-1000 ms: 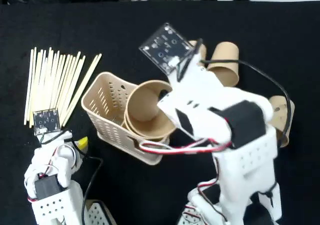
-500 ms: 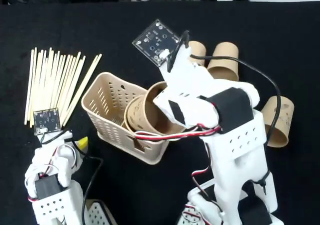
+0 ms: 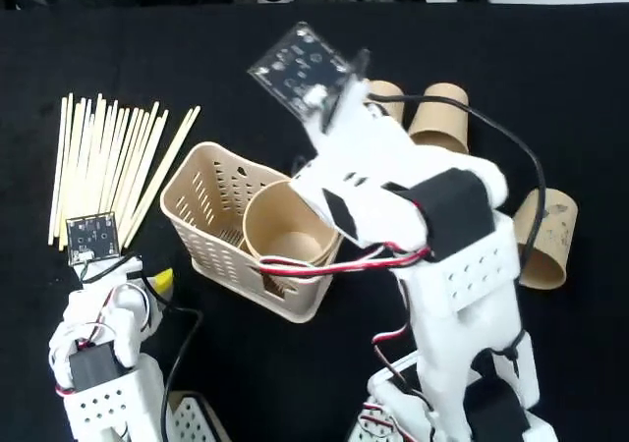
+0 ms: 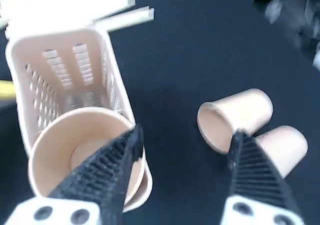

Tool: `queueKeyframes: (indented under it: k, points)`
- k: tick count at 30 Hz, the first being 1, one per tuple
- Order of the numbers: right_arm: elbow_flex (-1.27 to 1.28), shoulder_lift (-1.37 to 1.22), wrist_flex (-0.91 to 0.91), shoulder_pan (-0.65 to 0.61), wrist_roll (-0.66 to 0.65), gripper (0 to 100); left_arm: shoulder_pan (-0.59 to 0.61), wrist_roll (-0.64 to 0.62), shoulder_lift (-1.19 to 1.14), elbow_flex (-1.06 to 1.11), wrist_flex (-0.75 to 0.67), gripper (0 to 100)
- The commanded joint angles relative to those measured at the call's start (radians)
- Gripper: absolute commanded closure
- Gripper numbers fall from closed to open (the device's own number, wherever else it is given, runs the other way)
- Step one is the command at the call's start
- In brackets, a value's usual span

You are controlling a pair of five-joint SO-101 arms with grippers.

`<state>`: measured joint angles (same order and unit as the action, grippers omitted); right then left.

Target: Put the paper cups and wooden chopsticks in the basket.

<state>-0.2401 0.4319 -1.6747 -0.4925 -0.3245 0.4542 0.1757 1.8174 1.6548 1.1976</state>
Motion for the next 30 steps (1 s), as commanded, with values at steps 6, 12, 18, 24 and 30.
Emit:
queueKeyframes:
  k: [6,12,18,24,30]
  points:
    - [0.033,0.101,-0.092,0.278,-0.293,71.2,-0.004,0.009,0.006,-0.004,-0.017,68]
    - [0.378,0.263,-0.054,0.686,-0.790,71.2,-0.004,0.009,0.006,-0.004,-0.017,68]
    - [0.865,0.423,0.316,1.056,-1.149,71.2,-0.004,0.009,0.006,-0.004,-0.015,68]
    - [1.319,0.441,0.832,1.201,-1.244,71.2,-0.004,0.009,0.006,-0.004,-0.015,68]
    - [1.655,0.441,1.381,1.212,-1.287,71.2,-0.004,0.009,0.006,-0.004,-0.015,68]
